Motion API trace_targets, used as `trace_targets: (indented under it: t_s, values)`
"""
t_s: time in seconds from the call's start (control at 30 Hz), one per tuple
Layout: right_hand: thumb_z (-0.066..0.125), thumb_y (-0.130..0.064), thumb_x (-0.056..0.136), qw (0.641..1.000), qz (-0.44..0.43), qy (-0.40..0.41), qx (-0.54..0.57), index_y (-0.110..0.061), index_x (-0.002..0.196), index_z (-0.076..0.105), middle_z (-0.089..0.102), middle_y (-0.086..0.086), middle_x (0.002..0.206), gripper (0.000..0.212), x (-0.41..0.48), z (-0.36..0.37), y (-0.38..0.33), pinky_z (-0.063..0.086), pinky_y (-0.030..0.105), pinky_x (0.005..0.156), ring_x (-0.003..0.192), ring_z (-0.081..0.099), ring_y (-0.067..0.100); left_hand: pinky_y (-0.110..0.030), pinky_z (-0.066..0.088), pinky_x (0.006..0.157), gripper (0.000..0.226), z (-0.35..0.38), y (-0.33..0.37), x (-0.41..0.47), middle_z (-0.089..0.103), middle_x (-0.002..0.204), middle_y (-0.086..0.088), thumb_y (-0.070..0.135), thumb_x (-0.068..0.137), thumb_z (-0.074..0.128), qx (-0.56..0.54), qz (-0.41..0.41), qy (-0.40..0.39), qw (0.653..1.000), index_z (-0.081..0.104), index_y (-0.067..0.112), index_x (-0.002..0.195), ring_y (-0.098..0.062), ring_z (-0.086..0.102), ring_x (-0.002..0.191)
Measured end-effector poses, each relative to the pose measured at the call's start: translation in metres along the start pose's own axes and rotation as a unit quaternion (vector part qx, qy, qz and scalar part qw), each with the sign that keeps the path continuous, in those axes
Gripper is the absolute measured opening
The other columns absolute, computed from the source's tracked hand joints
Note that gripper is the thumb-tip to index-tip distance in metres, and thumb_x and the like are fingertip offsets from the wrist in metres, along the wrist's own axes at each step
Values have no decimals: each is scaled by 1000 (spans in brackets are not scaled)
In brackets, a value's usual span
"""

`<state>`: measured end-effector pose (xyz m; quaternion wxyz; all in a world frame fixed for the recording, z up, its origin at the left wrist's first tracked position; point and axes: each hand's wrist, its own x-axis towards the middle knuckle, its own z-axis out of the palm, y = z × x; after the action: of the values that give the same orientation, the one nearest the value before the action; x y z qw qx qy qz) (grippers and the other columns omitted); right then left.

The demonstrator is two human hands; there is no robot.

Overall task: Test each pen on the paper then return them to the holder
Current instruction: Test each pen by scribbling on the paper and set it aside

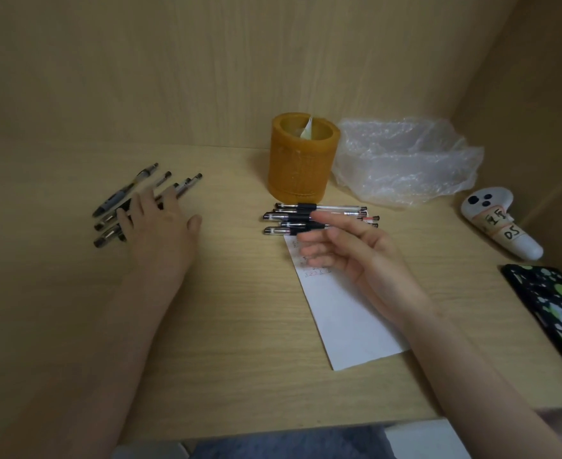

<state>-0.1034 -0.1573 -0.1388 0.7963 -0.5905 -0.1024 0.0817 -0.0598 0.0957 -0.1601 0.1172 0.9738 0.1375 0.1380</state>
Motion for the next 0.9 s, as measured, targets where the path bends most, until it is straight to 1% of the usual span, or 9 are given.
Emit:
trace_targets:
  t_s: [0.1, 0.2, 0.3, 0.37, 0.5, 0.6, 0.7, 0.8, 0.9]
  values:
    - [51, -10, 87, 1000, 10, -17, -13, 0, 118, 59, 71, 20, 99, 33, 0, 1, 2, 56, 30, 72, 82, 70, 25, -50, 21, 109, 57, -2, -3, 1, 33, 142, -23, 37, 94, 43, 9, -14, -23, 1000, 30, 8, 141, -40, 30, 130]
    - [51, -11, 86, 1000, 11, -21, -16, 0, 116, 60, 71, 21, 98, 34, 1, 0, 4, 56, 30, 71, 81, 70, 24, -47, 30, 101, 50, -3, 0, -2, 42, 133, -23, 30, 94, 46, 7, 17, 1, 1000, 36, 6, 137, -39, 39, 120]
    - [51, -10, 86, 1000, 9, -19, -15, 1, 115, 61, 71, 21, 96, 33, 1, -1, 5, 56, 30, 71, 79, 69, 24, -43, 36, 93, 41, -4, 4, -4, 51, 122, -19, 26, 92, 51, -12, 54, 26, 998, 48, 8, 130, -35, 46, 112]
    - [51, -10, 86, 1000, 8, -16, -14, 1, 115, 61, 71, 21, 95, 33, 1, -2, 5, 56, 30, 72, 78, 69, 24, -40, 37, 90, 38, -4, 5, -4, 54, 117, -17, 27, 91, 53, -35, 69, 25, 997, 54, 10, 125, -32, 48, 107]
    - [51, -10, 86, 1000, 7, -11, -17, 1, 116, 61, 71, 21, 96, 33, 1, -3, 5, 57, 33, 75, 79, 68, 25, -39, 41, 93, 40, -4, 7, -6, 55, 114, -16, 27, 88, 58, -121, 60, -5, 991, 55, 10, 125, -29, 49, 106]
    - [51, -10, 87, 1000, 6, -12, -18, 1, 115, 61, 71, 21, 96, 32, 2, -3, 5, 57, 33, 76, 80, 68, 25, -38, 41, 88, 35, -4, 9, -8, 56, 108, -16, 24, 89, 57, -119, 73, -4, 990, 57, 10, 121, -29, 50, 101]
    - [51, -11, 87, 1000, 7, -11, -19, 0, 115, 62, 71, 20, 95, 32, 2, -3, 5, 57, 33, 75, 79, 68, 25, -36, 40, 84, 31, -3, 13, -11, 56, 109, -16, 20, 92, 53, -97, 81, -3, 992, 53, 6, 120, -29, 50, 100]
    - [52, -12, 86, 1000, 5, -12, -17, -1, 113, 63, 71, 19, 94, 31, 3, -2, 5, 57, 33, 75, 78, 68, 24, -36, 40, 86, 31, -1, 17, -13, 54, 113, -16, 19, 93, 50, -93, 97, -6, 991, 49, 5, 121, -28, 48, 102]
    - [52, -12, 86, 1000, 4, -11, -14, 0, 114, 62, 72, 19, 93, 32, 2, -2, 5, 57, 32, 74, 77, 68, 24, -34, 41, 89, 32, -4, 26, -18, 53, 114, -12, 18, 93, 50, -148, 130, 10, 980, 49, 7, 123, -25, 50, 103]
